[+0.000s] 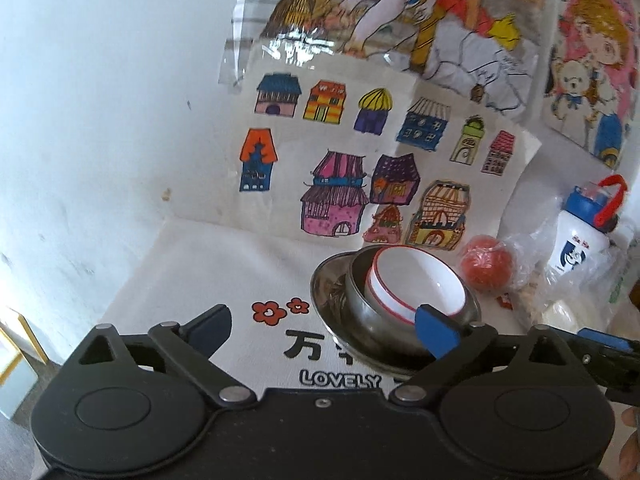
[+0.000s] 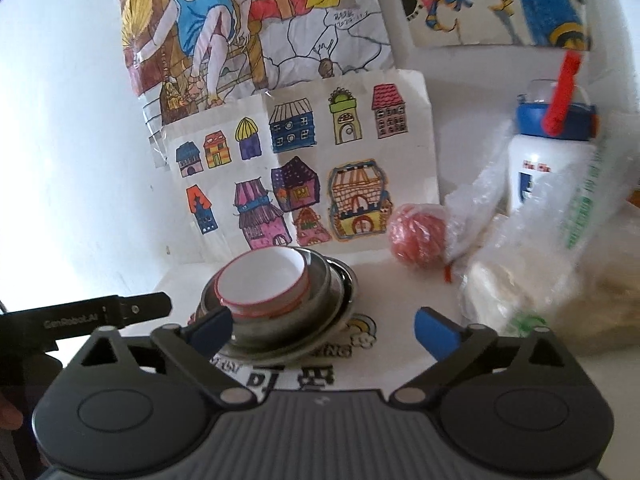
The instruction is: Organize plates and bowls
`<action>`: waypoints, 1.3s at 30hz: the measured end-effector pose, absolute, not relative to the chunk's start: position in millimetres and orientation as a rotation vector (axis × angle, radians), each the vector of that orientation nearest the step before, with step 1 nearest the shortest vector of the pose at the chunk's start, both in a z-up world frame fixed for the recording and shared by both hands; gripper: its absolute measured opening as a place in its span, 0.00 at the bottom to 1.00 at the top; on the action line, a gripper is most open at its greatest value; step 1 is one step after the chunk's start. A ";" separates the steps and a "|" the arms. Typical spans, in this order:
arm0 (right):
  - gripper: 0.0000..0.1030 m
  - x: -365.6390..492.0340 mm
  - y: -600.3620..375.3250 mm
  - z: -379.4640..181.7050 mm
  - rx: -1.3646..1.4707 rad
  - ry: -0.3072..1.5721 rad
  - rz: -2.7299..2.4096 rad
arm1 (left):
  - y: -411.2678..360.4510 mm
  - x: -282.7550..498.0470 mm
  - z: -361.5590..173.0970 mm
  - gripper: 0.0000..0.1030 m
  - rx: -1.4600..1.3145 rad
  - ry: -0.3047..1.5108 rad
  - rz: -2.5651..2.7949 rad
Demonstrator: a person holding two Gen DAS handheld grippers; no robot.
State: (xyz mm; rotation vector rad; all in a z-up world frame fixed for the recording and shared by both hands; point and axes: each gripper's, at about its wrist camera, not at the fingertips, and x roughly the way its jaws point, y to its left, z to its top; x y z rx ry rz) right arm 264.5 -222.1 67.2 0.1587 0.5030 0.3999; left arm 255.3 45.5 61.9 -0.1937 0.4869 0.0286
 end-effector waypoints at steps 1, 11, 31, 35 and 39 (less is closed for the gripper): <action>1.00 260.5 -223.3 66.3 0.157 0.504 0.397 | 44.2 249.1 61.7 0.99 -0.188 0.474 0.030; 1.00 207.0 -229.9 60.5 0.124 0.451 0.302 | 28.4 194.9 54.7 0.99 -0.141 0.413 0.040; 1.00 156.8 -236.5 39.0 0.128 0.394 0.182 | 23.6 141.3 27.4 0.99 -0.156 0.376 0.100; 1.00 152.8 -237.1 39.1 0.130 0.383 0.173 | 25.5 137.5 25.5 0.99 -0.150 0.371 0.110; 1.00 150.8 -238.1 39.3 0.138 0.381 0.170 | 26.4 134.9 24.1 0.99 -0.149 0.374 0.113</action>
